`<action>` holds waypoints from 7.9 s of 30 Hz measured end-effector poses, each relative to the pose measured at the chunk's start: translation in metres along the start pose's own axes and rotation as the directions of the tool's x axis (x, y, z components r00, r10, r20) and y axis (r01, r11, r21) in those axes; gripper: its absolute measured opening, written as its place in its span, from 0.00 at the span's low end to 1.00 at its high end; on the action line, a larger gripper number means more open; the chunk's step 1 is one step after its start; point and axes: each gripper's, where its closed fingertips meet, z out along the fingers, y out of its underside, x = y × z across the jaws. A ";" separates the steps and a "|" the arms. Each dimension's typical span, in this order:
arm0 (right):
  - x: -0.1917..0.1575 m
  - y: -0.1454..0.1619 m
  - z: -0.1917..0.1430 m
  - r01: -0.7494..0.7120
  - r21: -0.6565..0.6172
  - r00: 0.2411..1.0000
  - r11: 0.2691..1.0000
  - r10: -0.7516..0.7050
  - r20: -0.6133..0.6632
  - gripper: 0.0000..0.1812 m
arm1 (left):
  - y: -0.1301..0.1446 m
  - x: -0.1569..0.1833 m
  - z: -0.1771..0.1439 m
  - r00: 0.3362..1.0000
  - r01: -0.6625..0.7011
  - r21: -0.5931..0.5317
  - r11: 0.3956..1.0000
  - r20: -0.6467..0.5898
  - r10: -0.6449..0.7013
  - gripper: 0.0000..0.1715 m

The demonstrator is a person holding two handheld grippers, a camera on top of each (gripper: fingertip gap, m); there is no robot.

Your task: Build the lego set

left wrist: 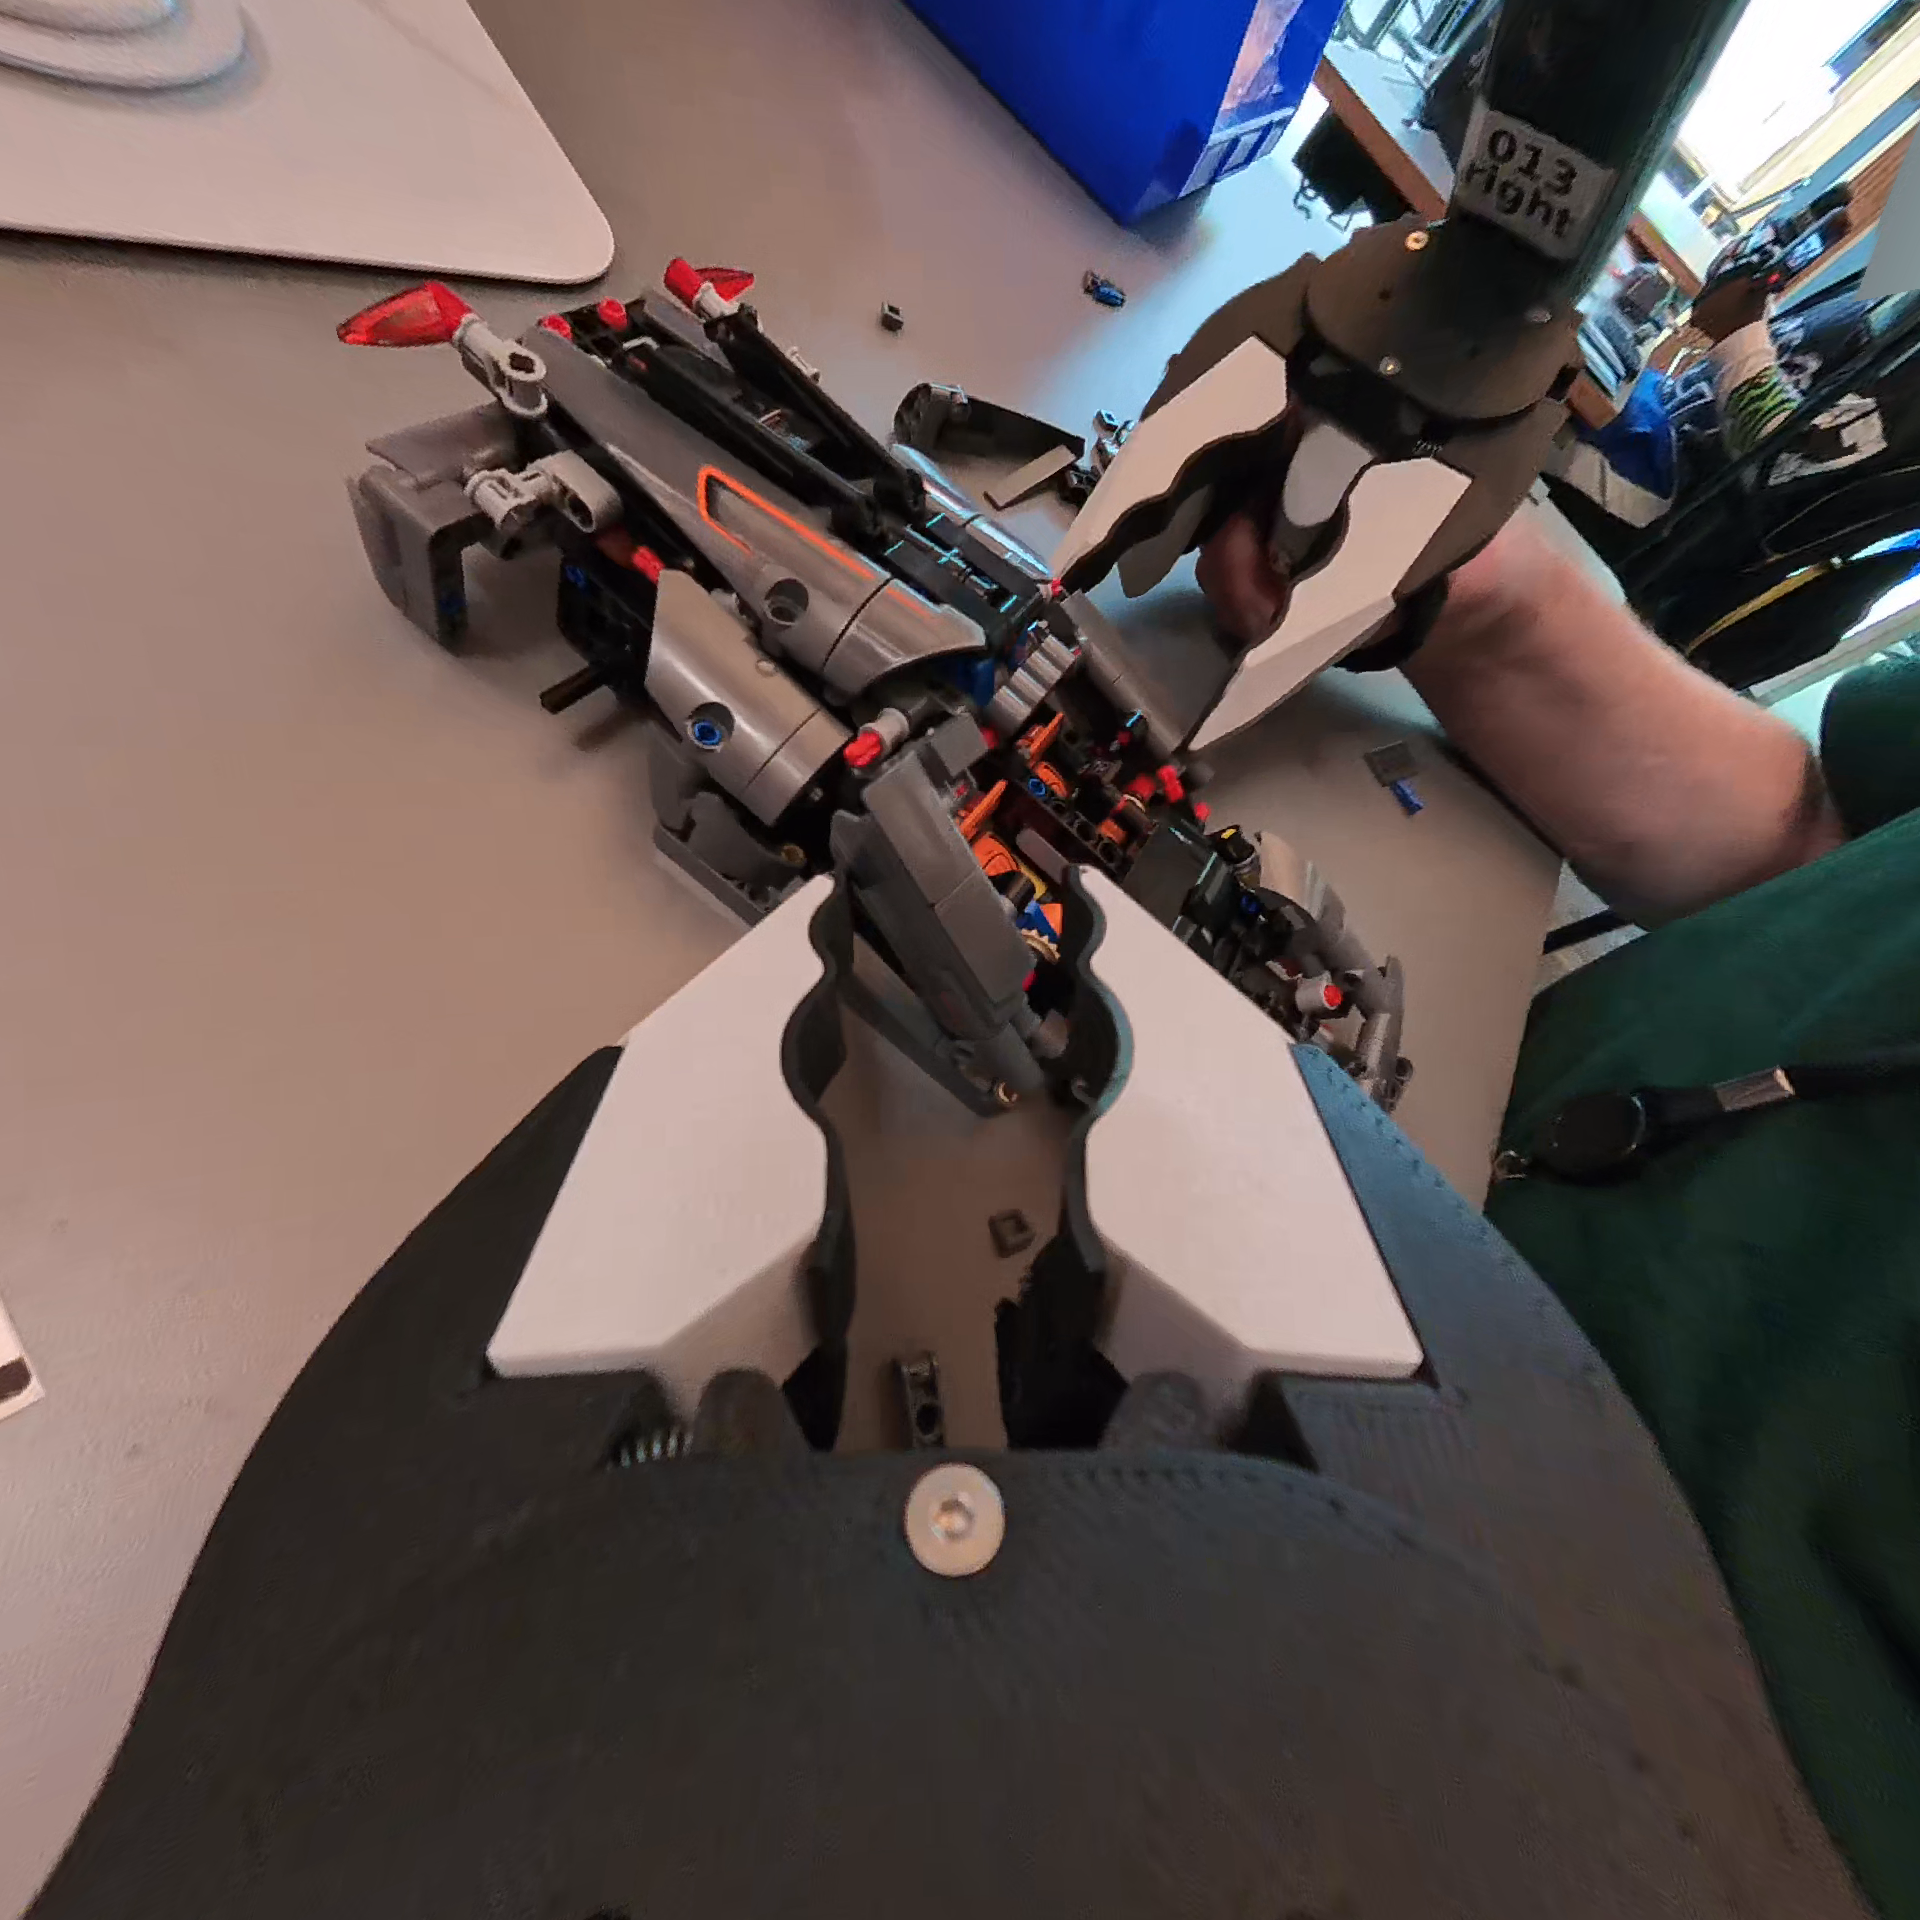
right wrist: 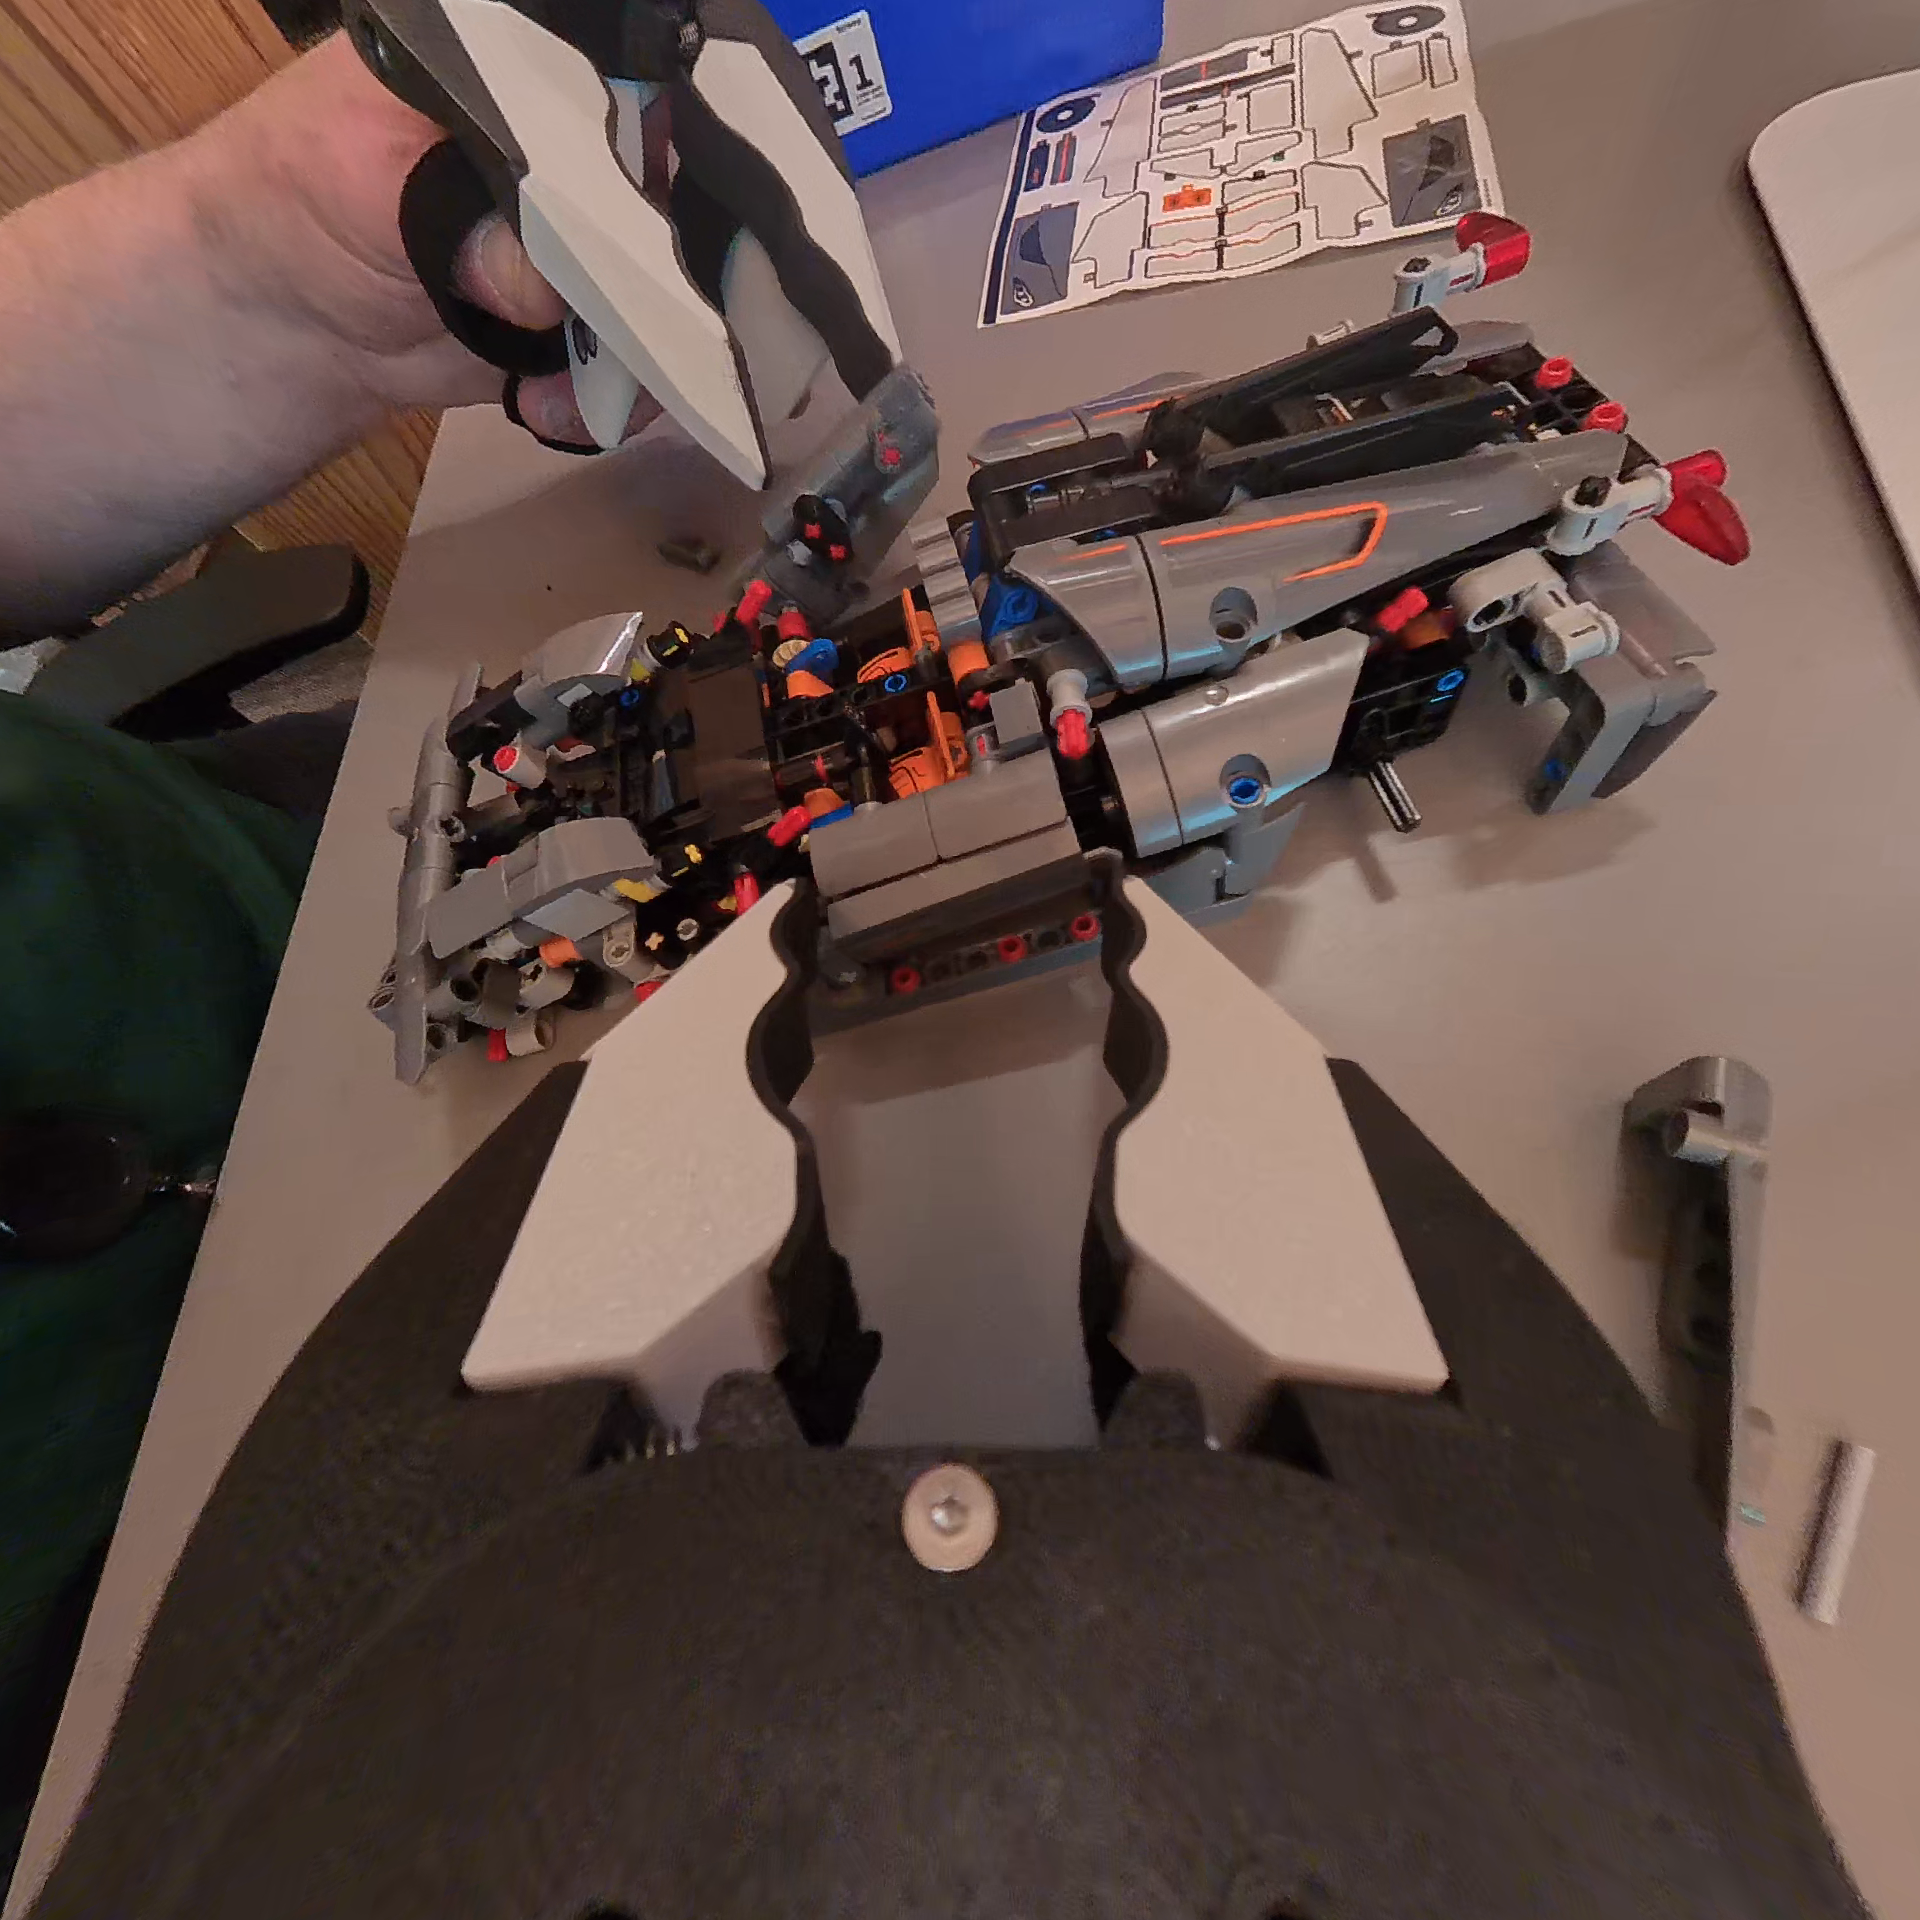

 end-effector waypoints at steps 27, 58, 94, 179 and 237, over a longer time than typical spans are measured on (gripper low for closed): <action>-0.004 -0.003 -0.003 0.019 0.029 1.000 0.999 -0.019 0.022 0.28 | -0.007 0.000 -0.008 0.995 -0.100 0.059 0.993 0.027 0.098 0.07; -0.012 -0.010 -0.012 -0.009 0.092 0.994 0.996 -0.002 0.110 0.23 | -0.002 0.017 0.004 0.989 -0.140 -0.009 0.990 -0.040 0.140 0.12; -0.013 -0.010 -0.013 -0.028 0.091 0.991 0.995 0.016 0.130 0.22 | 0.000 0.024 -0.005 0.947 -0.321 0.007 0.947 0.001 0.321 0.11; -0.015 -0.010 -0.015 -0.051 0.095 0.987 0.994 0.035 0.155 0.23 | 0.030 0.011 0.002 0.651 -0.693 -0.427 0.581 -0.022 0.759 0.49; -0.015 -0.007 -0.013 -0.051 0.075 0.987 0.996 0.039 0.155 0.21 | 0.033 0.013 0.002 0.500 -0.690 -0.623 0.369 -0.042 0.865 0.43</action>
